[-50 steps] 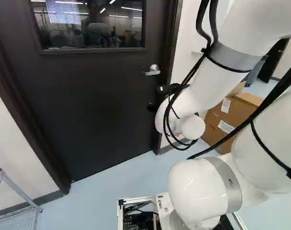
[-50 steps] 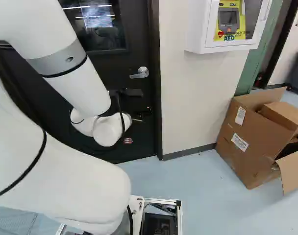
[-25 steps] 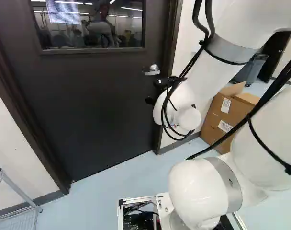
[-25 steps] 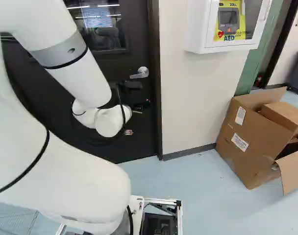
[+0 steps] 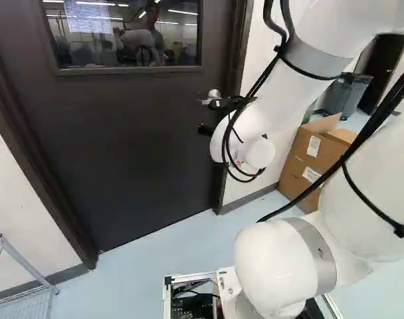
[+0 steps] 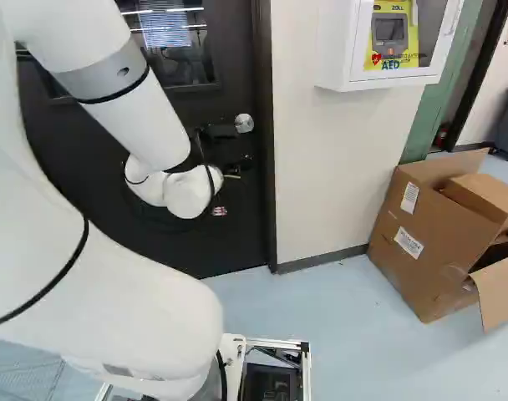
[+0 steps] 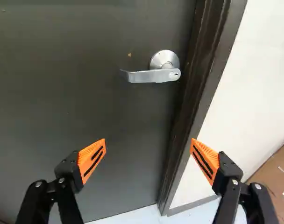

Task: Open the door and move inside

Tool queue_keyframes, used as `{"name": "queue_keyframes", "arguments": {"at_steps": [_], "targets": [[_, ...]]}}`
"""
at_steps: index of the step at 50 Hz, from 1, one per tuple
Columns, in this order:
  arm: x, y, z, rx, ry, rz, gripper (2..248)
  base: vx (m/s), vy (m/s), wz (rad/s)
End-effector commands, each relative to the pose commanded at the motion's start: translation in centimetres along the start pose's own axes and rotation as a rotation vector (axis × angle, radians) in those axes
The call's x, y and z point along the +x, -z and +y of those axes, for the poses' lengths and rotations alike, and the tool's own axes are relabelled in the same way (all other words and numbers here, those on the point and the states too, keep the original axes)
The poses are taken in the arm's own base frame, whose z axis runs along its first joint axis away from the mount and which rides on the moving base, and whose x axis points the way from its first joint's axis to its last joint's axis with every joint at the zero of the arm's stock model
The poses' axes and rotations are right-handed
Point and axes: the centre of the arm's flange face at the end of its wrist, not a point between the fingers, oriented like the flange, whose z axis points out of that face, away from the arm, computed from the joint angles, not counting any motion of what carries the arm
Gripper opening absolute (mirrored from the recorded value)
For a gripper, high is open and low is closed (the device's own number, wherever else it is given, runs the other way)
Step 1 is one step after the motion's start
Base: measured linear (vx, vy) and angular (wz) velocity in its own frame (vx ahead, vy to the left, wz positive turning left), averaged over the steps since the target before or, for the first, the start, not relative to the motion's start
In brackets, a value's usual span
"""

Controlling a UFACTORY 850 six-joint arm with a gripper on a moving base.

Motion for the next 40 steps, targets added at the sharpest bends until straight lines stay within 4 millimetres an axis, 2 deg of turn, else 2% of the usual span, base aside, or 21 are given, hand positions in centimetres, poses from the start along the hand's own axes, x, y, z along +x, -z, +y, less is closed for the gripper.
{"name": "queue_keyframes", "arguments": {"at_steps": [40], "targets": [[4.3,-0.9,-1.3,0.124,0.114,0.1,247,0.0,0.0,0.0]]}}
